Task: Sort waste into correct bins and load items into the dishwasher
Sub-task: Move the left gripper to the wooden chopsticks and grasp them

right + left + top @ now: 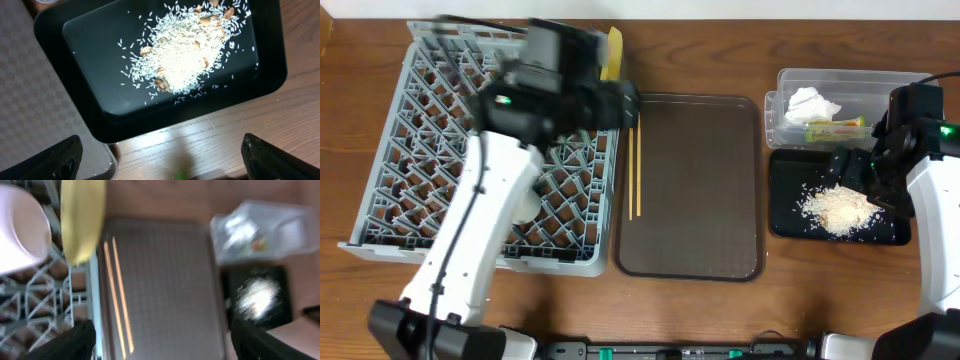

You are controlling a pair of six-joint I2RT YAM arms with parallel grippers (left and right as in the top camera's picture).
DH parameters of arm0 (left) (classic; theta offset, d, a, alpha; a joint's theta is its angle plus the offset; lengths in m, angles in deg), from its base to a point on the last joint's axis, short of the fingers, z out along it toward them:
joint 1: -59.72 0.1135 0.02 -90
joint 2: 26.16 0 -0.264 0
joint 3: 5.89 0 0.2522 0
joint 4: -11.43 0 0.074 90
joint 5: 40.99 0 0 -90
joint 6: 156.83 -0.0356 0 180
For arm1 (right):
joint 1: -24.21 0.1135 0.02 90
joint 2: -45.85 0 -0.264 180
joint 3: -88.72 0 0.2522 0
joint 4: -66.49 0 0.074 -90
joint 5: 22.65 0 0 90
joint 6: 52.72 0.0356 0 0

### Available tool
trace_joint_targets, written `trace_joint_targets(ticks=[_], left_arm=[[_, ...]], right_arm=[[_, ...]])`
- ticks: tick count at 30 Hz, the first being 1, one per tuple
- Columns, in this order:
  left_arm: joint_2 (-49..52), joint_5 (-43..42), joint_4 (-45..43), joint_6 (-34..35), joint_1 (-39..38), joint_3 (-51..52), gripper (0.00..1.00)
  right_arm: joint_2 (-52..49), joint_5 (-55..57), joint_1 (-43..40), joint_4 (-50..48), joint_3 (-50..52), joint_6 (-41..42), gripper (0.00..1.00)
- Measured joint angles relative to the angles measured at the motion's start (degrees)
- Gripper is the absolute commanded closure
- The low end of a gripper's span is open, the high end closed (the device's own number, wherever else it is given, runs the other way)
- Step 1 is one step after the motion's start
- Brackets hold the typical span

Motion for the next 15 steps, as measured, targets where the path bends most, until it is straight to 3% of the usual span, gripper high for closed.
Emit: trace_joint_targets(ticks=[7,15], left_arm=[[6.3,16.9,-0.2,6.8,-14.2,0.2,0.12],[18.0,21.8,-4.6,11.1,-17.6,0.3,0.13]], right_arm=[[0.0,0.0,0.0,0.0,0.0,0.0,0.01],[0.0,0.0,0.0,0.0,0.0,0.0,0.01]])
